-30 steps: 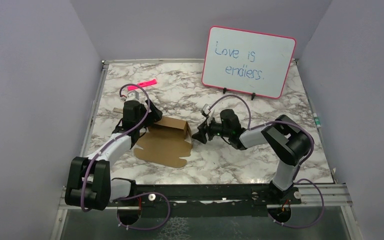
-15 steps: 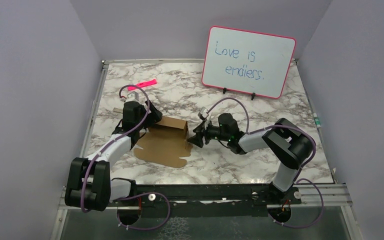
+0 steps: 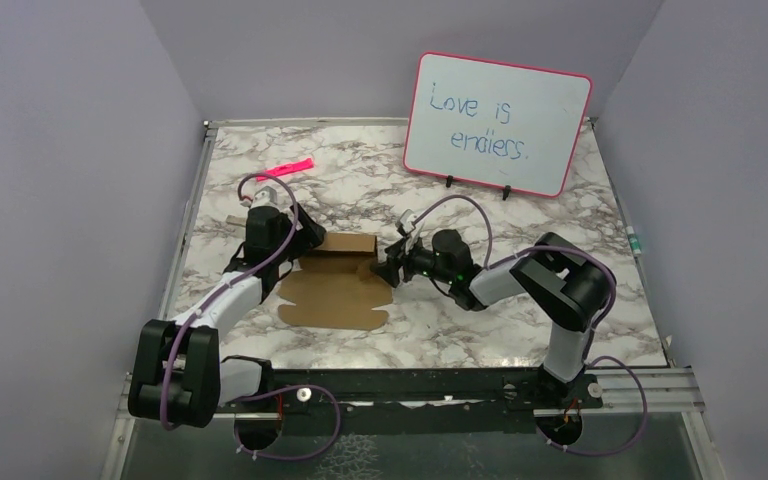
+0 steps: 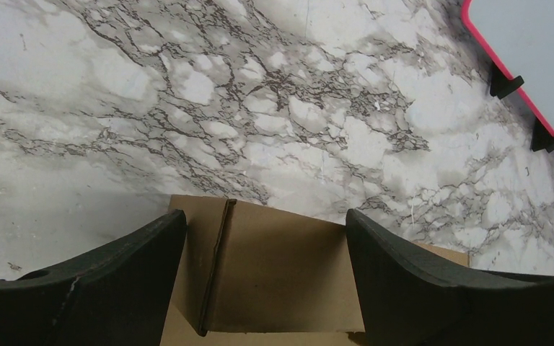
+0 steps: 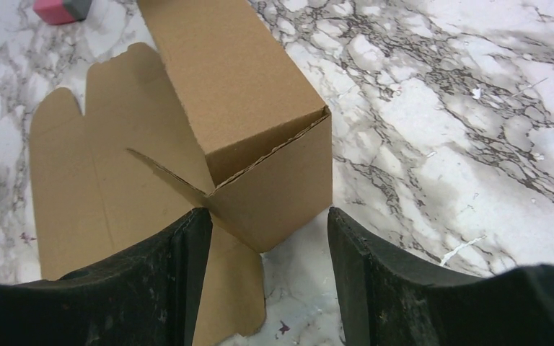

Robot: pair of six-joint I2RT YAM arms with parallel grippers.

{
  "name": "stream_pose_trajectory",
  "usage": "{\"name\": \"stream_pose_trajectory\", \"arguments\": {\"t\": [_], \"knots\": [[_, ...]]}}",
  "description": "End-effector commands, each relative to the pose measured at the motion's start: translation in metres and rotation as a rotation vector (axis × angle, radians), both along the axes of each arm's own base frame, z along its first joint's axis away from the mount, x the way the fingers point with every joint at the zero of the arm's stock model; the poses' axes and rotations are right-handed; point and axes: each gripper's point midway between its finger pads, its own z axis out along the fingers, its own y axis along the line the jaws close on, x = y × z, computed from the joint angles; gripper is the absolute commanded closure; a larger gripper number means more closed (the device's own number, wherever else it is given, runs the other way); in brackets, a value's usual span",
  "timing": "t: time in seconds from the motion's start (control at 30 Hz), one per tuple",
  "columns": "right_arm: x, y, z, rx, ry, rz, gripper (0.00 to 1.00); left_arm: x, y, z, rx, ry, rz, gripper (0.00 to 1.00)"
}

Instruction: Fold the paper box

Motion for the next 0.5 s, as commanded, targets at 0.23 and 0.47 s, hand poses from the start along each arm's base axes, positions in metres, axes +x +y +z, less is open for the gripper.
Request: {"name": "stream_pose_trajectory", "arguments": {"t": [0.23, 0.47], "knots": [[0.031, 0.011, 0.009, 0.028, -0.133, -0.070, 0.46, -0.014, -0.020, 0.001, -0.025, 0.002, -0.080, 0.19], [0.040, 0.003, 0.015, 0.030, -0.160, -0.138, 0.61, -0.018, -0.026, 0.005, -0.030, -0.006, -0.095, 0.19]]}}
